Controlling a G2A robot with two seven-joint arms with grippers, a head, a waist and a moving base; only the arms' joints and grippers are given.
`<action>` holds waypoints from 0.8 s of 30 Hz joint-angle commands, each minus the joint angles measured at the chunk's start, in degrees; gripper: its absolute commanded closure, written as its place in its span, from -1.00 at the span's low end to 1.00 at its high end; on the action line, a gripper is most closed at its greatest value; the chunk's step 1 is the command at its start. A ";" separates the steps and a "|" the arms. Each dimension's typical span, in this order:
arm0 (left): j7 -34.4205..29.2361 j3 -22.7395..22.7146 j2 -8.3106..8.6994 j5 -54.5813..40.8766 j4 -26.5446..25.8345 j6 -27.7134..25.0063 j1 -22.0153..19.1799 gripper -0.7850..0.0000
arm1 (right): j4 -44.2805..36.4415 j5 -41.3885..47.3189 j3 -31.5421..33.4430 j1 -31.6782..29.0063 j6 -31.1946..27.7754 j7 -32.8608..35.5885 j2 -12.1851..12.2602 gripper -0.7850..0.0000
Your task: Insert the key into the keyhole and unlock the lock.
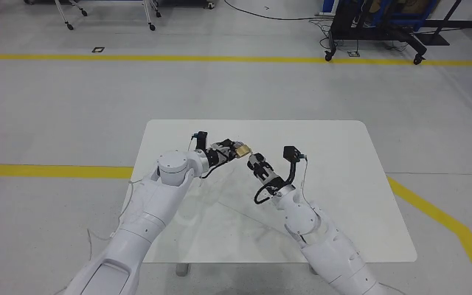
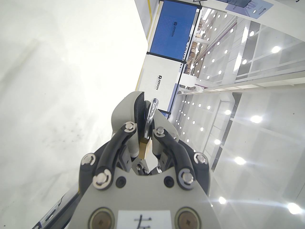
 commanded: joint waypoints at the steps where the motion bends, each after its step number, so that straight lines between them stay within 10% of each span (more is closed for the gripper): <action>1: 0.05 -0.07 0.00 0.10 -0.05 -0.16 0.04 1.00 | -0.46 2.67 0.55 -0.34 -1.29 2.46 0.03 1.00; 12: 0.32 -0.49 -0.02 0.42 -0.15 -1.07 0.22 1.00 | -1.99 16.68 6.62 -1.05 -3.15 20.58 1.21 1.00; 24: -1.16 -0.07 -0.02 1.95 -0.72 -2.04 0.41 1.00 | -1.04 18.24 6.25 0.08 -0.85 20.64 1.04 1.00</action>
